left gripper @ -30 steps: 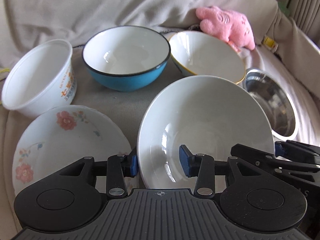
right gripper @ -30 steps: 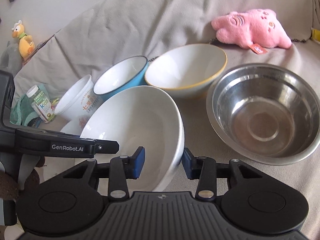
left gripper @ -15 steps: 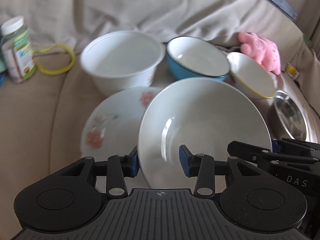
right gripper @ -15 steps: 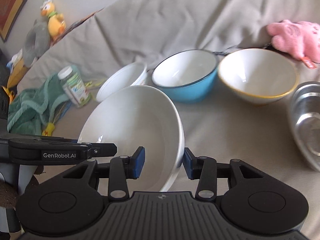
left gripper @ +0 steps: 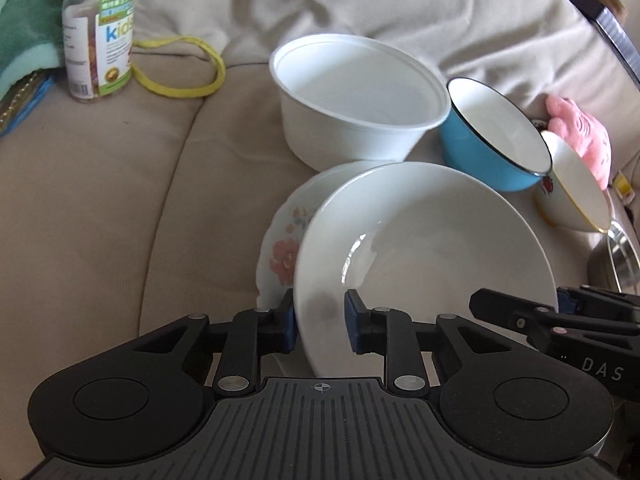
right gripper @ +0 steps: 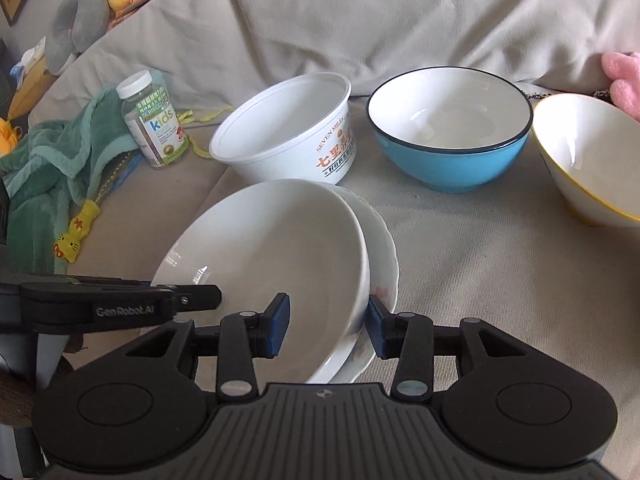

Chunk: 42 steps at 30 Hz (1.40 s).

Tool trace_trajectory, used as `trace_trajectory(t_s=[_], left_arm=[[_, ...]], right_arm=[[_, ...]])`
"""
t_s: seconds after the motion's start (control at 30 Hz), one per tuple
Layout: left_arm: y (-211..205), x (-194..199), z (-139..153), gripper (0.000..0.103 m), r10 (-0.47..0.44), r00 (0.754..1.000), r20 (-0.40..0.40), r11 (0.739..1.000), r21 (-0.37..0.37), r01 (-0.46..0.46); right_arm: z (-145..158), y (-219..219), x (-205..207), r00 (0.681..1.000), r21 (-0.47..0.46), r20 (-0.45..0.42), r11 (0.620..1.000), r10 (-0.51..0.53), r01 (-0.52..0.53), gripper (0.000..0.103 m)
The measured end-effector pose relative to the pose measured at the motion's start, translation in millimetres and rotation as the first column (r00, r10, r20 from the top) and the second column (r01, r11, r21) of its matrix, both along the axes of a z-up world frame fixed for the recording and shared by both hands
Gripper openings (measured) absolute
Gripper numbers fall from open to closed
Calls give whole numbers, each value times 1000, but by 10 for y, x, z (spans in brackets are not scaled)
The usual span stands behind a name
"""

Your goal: Organize plates and bowls

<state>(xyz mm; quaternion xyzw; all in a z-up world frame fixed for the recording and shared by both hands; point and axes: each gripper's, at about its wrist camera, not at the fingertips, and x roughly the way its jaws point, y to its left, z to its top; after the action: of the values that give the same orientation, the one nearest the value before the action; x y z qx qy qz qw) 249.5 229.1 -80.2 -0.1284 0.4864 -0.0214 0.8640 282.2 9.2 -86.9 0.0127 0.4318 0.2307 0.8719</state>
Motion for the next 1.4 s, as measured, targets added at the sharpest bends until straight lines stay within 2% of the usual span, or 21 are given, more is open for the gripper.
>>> trace_trajectory(t_s=[0.2,0.3,0.37,0.4,0.43,0.57,0.63,0.77,0.83,0.9,0.97,1.03,1.1,1.2,1.3,1.4], left_arm=[[42,35,8,25,13,1000,1,1000,-18,-13],[22,27,35,27,10,1000,10,1000,-1,-10],[5,4,96,27,15,999,39,1000,23,-16],[0,3,131,28,24,999,48,999,31,-26],[-6,2,172,28,34,998,60,999,38,-37],[-135,-24,426,29,59,987,148,992,102,-75],[-275,-55,577,29,47,978,205,988,133,-75],[-744,-45,831,29,-35,961,275,991,136,-3],[-1036,20,863,29,-91,960,264,992,108,64],[-1387,101,829,29,-152,958,243,988,71,138],[-1734,170,767,29,-208,952,223,978,35,205],[-2101,242,694,29,-260,943,207,964,6,264],[-2419,271,633,29,-293,933,208,953,-10,302],[-2794,309,565,29,-329,918,220,941,2,337],[-3017,366,468,29,-326,922,209,944,23,328],[-3108,367,435,29,-300,929,216,953,33,300]], right_arm=[[-29,-16,62,999,25,-37,1000,10,-9,45],[-12,-90,48,999,63,-46,998,10,-7,45],[37,-142,22,1000,89,-27,996,16,-13,50],[81,-169,0,1000,96,-7,995,18,-17,63],[131,-195,-25,1000,97,21,995,17,-19,70],[360,-294,-137,991,48,130,998,33,-39,70],[450,-412,-204,979,-12,201,1000,26,-24,76],[574,-757,-293,933,-136,357,986,-40,94,86],[621,-998,-341,890,-187,446,962,-96,197,98],[645,-1250,-393,840,-211,524,934,-140,287,100],[659,-1518,-404,811,-205,556,915,-182,346,100],[666,-1857,-394,794,-187,555,893,-247,408,100],[651,-2202,-373,791,-157,532,883,-302,443,100],[571,-2718,-335,829,-129,451,895,-331,428,100],[385,-3099,-285,828,-117,380,867,-412,485,98],[200,-3399,-264,834,-56,286,860,-473,507,89]])
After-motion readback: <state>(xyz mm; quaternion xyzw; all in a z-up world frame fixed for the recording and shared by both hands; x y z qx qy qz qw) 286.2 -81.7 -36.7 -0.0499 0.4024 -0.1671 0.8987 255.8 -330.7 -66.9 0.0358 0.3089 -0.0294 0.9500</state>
